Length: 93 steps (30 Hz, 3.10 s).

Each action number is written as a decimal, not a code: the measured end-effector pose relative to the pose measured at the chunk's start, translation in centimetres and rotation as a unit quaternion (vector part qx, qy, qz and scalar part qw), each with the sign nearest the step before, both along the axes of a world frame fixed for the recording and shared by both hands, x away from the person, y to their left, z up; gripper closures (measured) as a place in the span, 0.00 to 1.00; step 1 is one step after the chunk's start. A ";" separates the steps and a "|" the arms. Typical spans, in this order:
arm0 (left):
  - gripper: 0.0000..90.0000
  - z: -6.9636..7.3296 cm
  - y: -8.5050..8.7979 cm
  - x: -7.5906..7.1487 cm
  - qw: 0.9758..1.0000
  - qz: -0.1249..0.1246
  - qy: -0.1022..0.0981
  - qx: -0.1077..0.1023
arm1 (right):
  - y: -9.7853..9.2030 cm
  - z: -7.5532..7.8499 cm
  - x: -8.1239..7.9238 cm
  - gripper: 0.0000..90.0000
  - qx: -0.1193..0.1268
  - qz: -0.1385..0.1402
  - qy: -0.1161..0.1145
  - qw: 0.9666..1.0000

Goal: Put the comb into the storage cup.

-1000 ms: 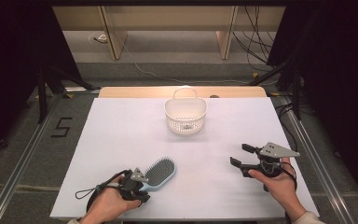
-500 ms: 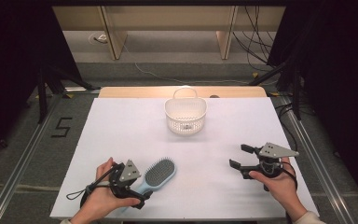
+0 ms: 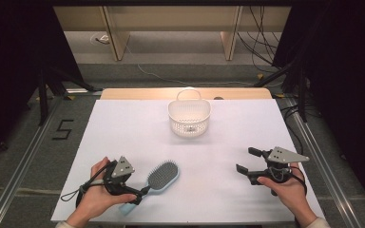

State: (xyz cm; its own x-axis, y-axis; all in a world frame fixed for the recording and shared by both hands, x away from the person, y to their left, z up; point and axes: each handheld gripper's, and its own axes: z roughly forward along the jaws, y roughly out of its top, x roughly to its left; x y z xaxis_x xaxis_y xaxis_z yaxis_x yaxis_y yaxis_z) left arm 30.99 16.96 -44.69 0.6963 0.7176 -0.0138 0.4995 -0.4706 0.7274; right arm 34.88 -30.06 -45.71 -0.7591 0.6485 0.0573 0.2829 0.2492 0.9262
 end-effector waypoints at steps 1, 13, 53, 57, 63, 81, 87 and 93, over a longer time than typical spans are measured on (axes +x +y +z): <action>0.00 0.0 0.0 0.1 1.000 -0.001 0.000 -0.002 | 0.0 0.0 -0.1 0.19 -0.001 0.000 0.001 1.000; 0.03 -0.2 -1.3 0.5 0.996 -0.041 0.062 0.055 | -0.1 -0.1 -0.2 0.19 -0.006 -0.002 0.003 1.000; 0.40 -2.0 -4.2 2.8 0.960 -0.076 0.182 0.197 | 0.1 -0.2 -0.2 0.19 -0.012 -0.001 0.006 1.000; 0.45 -1.9 -4.6 2.6 0.958 -0.080 0.182 0.205 | 0.1 -0.2 -0.2 0.19 -0.013 -0.002 0.008 1.000; 0.51 -1.8 -4.8 2.8 0.956 -0.080 0.193 0.208 | 0.1 -0.3 -0.2 0.19 -0.015 0.001 0.009 1.000; 0.72 -1.5 -6.0 3.1 0.945 -0.056 0.225 0.231 | 0.2 -0.4 -0.1 0.19 -0.018 0.005 0.013 1.000; 0.75 -1.4 -6.1 3.1 0.944 -0.041 0.232 0.232 | 0.2 -0.4 -0.1 0.19 -0.019 0.004 0.015 1.000; 0.76 -1.4 -6.1 3.1 0.944 -0.040 0.230 0.232 | 0.2 -0.4 -0.1 0.19 -0.019 0.004 0.015 1.000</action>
